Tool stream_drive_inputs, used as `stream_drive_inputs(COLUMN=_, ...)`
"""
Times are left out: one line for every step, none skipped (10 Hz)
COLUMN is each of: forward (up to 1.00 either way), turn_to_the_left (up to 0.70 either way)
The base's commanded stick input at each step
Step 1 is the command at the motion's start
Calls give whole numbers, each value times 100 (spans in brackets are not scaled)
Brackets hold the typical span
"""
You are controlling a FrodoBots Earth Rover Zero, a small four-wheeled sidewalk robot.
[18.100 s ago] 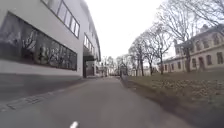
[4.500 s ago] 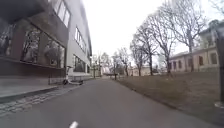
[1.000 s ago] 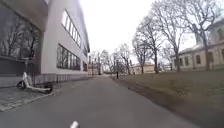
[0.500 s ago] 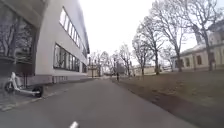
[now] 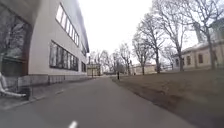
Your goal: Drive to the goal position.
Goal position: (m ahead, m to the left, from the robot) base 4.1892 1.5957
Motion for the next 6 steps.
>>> stream_drive_inputs(forward=100, turn_to_the_left=0)
stream_drive_inputs(forward=100, turn_to_the_left=0)
stream_drive_inputs(forward=100, turn_to_the_left=0)
stream_drive_inputs(forward=100, turn_to_the_left=0)
stream_drive_inputs(forward=100, turn_to_the_left=0)
stream_drive_inputs(forward=100, turn_to_the_left=0)
